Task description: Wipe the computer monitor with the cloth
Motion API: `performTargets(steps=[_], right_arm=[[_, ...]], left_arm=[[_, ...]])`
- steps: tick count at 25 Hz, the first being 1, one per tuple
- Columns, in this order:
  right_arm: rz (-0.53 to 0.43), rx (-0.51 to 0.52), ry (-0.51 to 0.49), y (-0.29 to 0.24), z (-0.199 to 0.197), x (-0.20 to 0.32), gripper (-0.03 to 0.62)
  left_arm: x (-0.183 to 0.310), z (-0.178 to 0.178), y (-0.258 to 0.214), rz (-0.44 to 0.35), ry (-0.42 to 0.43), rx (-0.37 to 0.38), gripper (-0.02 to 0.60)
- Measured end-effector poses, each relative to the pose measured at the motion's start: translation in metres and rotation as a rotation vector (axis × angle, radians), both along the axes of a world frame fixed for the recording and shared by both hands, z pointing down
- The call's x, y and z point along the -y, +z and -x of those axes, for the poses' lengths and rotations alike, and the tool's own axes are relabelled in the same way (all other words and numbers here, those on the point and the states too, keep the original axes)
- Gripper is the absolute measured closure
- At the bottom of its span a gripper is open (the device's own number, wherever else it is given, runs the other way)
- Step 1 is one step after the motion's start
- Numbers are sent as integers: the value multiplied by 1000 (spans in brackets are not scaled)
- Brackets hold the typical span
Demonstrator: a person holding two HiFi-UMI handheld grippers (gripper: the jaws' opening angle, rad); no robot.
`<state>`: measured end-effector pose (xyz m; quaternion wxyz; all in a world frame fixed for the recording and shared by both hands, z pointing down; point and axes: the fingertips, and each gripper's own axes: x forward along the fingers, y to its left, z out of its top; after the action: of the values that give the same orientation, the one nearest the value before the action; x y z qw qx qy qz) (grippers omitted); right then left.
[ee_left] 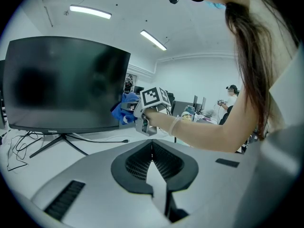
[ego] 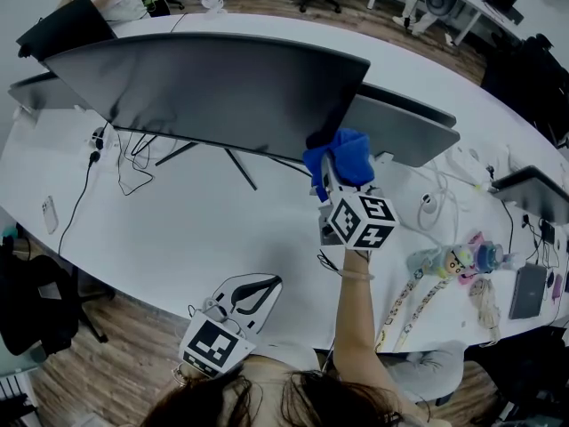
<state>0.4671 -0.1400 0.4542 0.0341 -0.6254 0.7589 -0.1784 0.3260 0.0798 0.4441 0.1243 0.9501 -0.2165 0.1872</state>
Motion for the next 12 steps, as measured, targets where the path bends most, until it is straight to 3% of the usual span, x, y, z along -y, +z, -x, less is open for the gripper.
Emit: performTargets(steps=[12], right_arm=[[41,0,-16,18,1,2,497]], left_arm=[[4,-2,4,-7,15,13,572]])
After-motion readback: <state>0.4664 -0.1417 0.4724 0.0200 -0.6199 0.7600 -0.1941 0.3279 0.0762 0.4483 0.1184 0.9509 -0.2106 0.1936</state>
